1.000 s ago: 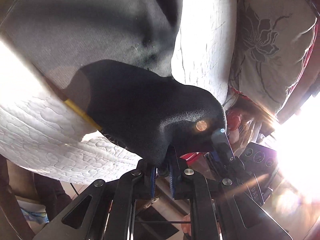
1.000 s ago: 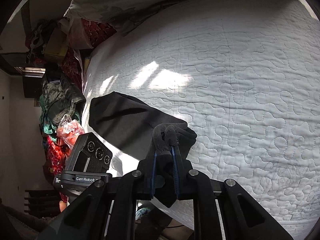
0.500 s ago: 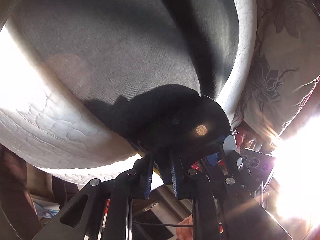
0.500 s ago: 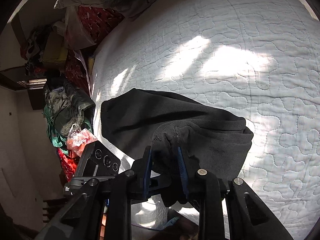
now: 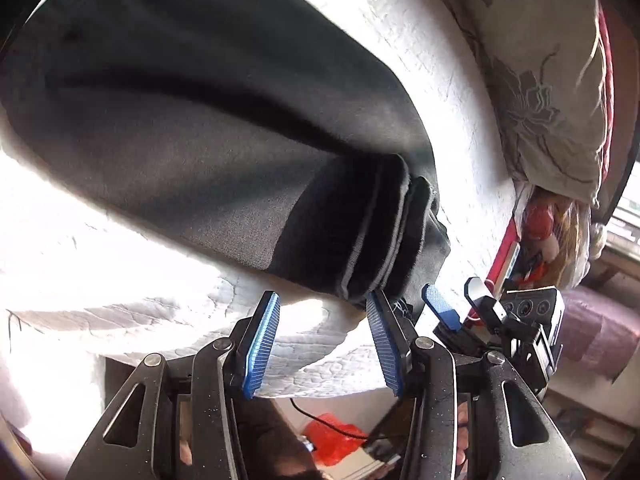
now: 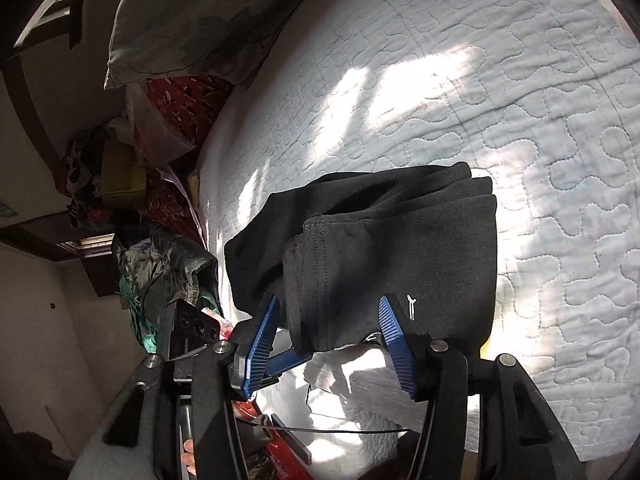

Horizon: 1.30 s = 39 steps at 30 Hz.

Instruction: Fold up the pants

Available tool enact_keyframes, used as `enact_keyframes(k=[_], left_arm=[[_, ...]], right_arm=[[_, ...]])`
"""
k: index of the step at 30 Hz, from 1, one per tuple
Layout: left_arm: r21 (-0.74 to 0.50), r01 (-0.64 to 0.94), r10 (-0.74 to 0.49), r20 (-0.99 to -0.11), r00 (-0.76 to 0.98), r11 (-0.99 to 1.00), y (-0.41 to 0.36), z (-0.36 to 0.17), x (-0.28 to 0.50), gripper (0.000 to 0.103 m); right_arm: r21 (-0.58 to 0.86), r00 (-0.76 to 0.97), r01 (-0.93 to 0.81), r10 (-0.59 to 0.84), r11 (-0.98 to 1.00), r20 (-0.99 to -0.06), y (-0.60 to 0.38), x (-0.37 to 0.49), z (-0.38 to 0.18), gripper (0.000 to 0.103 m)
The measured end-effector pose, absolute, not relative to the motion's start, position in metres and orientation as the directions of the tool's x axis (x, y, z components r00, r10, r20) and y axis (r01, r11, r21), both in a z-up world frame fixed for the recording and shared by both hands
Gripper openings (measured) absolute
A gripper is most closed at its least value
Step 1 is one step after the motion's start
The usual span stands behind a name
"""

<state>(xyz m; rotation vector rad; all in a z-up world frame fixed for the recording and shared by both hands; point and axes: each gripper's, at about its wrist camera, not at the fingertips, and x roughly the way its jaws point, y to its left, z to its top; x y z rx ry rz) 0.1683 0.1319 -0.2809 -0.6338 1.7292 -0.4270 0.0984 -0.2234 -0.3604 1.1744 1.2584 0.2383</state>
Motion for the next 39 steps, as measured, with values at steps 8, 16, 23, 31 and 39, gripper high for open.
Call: enact_keyframes(k=[8,16,23,31,39], left_arm=[[-0.557,0.19,-0.541,-0.831,-0.13,0.808,0.066,-0.227,0.168,0.056],[-0.505,0.107,-0.476,-0.853,-0.215,0.857,0.056,-0.279,0.178,0.038],[-0.438,0.133,-0.427,-0.899,-0.099,0.889,0.173,-0.221,0.201,0.039],[-0.475,-0.019,-0.475,-0.88,0.004,0.88,0.3,-0.208,0.283,0.061],[-0.568,-0.083,-0.571,-0.79,-0.225,0.819,0.303,-0.287,0.348,0.057]], right_arm=[[0.753,0.416,0.52,0.652,0.402,-0.635,-0.234,0.064,-0.388,0.054],[0.773,0.463,0.551,0.656,0.315,-0.597,-0.244,0.053,-0.407,0.052],[0.738,0.404,0.393,0.617,0.549,-0.675,-0.209,0.074,-0.353,0.062],[0.662,0.188,0.084,0.641,0.745,-0.744,-0.08,0.12,-0.331,0.064],[0.682,0.176,0.116,0.66,0.723,-0.73,-0.017,0.137,-0.345,0.064]])
